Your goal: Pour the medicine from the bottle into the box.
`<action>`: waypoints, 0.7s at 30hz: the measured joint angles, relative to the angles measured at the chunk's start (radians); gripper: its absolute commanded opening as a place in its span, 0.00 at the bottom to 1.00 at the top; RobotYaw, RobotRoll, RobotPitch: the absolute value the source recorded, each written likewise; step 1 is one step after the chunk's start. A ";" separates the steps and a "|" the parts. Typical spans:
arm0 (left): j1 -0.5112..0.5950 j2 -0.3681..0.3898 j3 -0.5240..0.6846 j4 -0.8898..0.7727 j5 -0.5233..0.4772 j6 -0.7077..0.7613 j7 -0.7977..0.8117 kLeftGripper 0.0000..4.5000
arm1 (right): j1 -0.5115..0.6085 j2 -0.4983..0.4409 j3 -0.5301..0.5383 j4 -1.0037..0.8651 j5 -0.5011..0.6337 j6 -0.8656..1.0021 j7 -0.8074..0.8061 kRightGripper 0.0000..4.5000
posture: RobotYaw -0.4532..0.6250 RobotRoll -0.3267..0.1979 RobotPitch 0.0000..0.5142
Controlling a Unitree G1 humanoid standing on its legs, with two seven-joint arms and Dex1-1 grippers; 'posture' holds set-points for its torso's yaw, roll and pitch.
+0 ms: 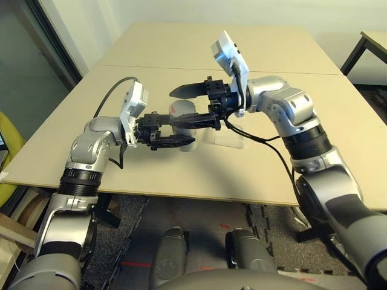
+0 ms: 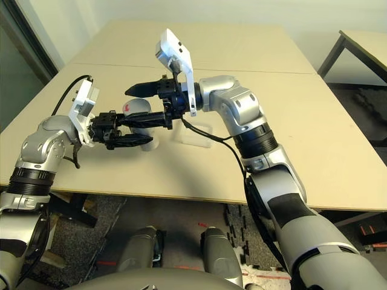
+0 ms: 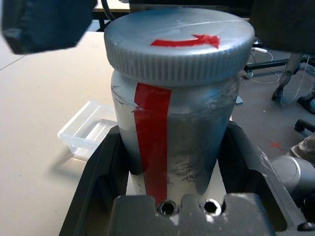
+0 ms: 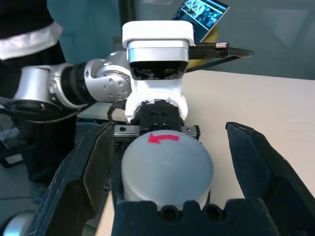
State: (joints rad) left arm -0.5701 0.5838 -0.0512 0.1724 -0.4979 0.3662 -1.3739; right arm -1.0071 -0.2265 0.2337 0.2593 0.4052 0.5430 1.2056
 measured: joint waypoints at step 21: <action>0.002 -0.001 -0.001 -0.001 0.004 -0.003 0.000 0.63 | -0.001 0.006 -0.001 0.014 -0.010 0.020 0.030 0.58 | 0.38 0.62 0.06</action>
State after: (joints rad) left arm -0.5677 0.5833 -0.0520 0.1712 -0.4936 0.3629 -1.3735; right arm -1.0080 -0.2203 0.2331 0.2732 0.3952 0.5631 1.2352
